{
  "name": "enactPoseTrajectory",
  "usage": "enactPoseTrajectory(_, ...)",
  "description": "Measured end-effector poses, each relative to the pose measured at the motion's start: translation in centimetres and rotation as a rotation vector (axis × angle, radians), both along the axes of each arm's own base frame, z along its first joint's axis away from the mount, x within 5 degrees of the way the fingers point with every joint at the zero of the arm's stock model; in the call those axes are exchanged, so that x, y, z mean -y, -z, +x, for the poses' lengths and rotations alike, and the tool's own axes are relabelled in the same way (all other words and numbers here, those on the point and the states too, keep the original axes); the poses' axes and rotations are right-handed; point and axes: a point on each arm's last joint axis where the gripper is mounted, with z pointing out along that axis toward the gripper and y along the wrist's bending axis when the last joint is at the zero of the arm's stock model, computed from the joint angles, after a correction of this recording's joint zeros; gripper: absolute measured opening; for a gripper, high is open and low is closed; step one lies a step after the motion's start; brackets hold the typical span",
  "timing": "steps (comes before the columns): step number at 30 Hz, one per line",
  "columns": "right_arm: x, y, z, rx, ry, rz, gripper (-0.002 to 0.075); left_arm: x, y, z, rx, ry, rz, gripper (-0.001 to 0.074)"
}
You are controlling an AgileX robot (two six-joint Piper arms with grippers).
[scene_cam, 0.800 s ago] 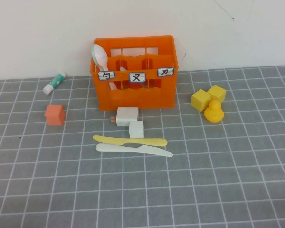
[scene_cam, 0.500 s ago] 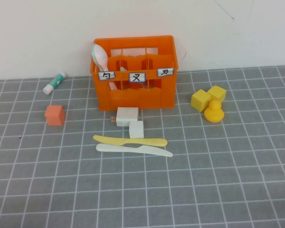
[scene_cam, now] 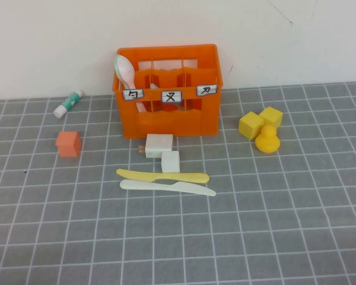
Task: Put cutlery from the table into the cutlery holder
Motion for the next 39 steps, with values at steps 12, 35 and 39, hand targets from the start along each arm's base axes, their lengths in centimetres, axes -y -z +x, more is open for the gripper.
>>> enactPoseTrajectory(12, -1.4, -1.3, 0.2, 0.121, -0.027, 0.562, 0.0017, 0.0, 0.0, 0.0, 0.0, 0.001, 0.002, -0.0001)
enactPoseTrajectory(35, -2.2, -6.6, -0.1, -0.002, -0.269, -0.031, -0.0001, 0.0, 0.0, 0.0, 0.0, 0.001, 0.002, -0.0001)
enactPoseTrajectory(39, -2.8, -9.5, 0.6, -0.161, -0.413, -0.168, -0.0001, 0.0, 0.0, 0.0, 0.0, 0.001, 0.002, -0.0001)
